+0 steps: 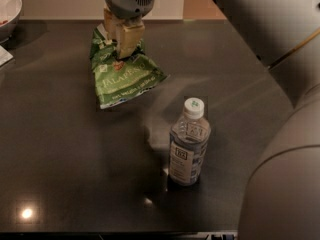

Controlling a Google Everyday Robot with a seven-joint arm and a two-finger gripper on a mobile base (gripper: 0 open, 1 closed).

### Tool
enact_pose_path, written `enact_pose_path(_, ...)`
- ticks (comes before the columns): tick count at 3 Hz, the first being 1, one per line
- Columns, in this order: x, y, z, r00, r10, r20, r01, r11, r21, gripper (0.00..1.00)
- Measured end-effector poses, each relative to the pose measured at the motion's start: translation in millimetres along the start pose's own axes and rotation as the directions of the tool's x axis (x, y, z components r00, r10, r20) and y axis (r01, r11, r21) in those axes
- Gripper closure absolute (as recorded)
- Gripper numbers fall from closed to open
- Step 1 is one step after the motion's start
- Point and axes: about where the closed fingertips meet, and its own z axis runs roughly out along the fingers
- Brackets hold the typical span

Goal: Pick green jalapeno chip bag

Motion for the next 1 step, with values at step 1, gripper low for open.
enact_pose_path(1,-1.7,-10.0,-0.8,1.0,-0.001,0.004,0.001,0.9992,0.039,1.0)
